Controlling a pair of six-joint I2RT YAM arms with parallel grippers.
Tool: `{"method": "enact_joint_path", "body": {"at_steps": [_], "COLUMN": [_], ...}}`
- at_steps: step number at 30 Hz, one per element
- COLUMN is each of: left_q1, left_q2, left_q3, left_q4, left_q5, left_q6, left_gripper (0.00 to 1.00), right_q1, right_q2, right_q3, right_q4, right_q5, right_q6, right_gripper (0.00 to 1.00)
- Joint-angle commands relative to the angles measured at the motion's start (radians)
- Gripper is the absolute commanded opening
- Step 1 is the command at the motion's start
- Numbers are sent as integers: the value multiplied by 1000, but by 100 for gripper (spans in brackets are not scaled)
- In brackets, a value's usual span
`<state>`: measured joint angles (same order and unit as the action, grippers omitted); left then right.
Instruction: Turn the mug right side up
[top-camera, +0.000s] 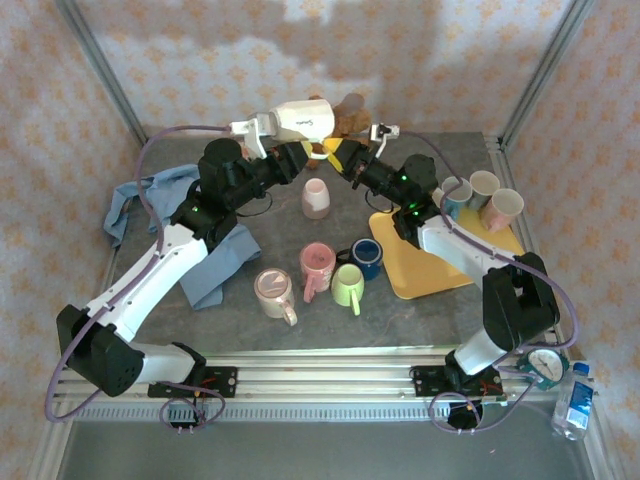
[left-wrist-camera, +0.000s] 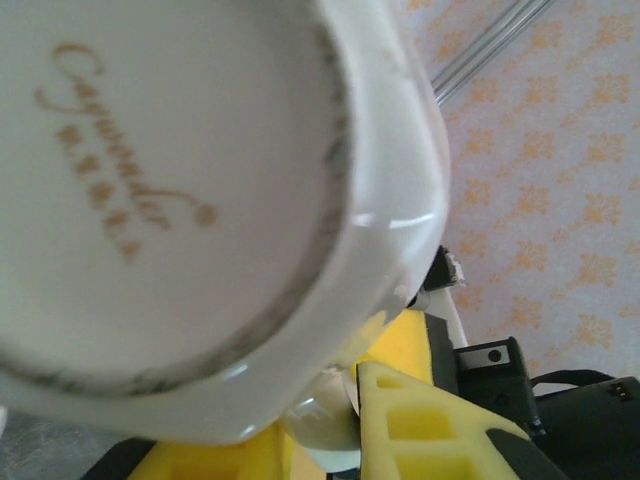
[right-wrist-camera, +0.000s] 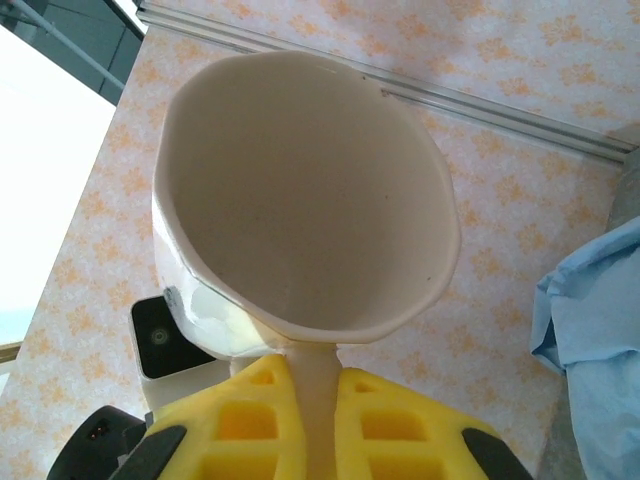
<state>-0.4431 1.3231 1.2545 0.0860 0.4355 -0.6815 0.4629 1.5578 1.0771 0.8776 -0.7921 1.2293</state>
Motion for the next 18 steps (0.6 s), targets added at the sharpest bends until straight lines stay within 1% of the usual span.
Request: {"method": "enact_joint_path", "body": {"at_steps": [1, 2, 4, 5, 7, 9, 13, 18], "left_q1": [3, 4, 3, 3, 3, 3, 4, 3], "left_q2": [19, 21, 22, 23, 20, 19, 24, 39], "left_q3": [15, 16, 14, 9, -1, -11, -15, -28], "left_q4": [40, 41, 52, 68, 104, 142, 194, 310], "left_q5": [-5, -6, -1, 7, 17, 20, 24, 46], "left_q6": [3, 5, 7, 8, 7, 5, 2, -19], "left_gripper": [7, 0, 0, 0, 0, 0, 0, 0], "right_q1": [8, 8, 8, 9, 8, 8, 8, 8], "right_q2": [-59, -59, -58, -58, -55, -48, -41, -41], "right_q3": [24, 23, 21, 20, 17, 14, 7, -5], "right_q4": [144, 143, 144, 147, 170, 215, 266, 280], "right_q5": [-52, -46, -34, -27, -18, -8, 4, 17], "right_q6": [12, 16, 32, 44, 79, 126, 193, 231], "right_gripper": [0, 0, 0, 2, 9, 17, 21, 25]}}
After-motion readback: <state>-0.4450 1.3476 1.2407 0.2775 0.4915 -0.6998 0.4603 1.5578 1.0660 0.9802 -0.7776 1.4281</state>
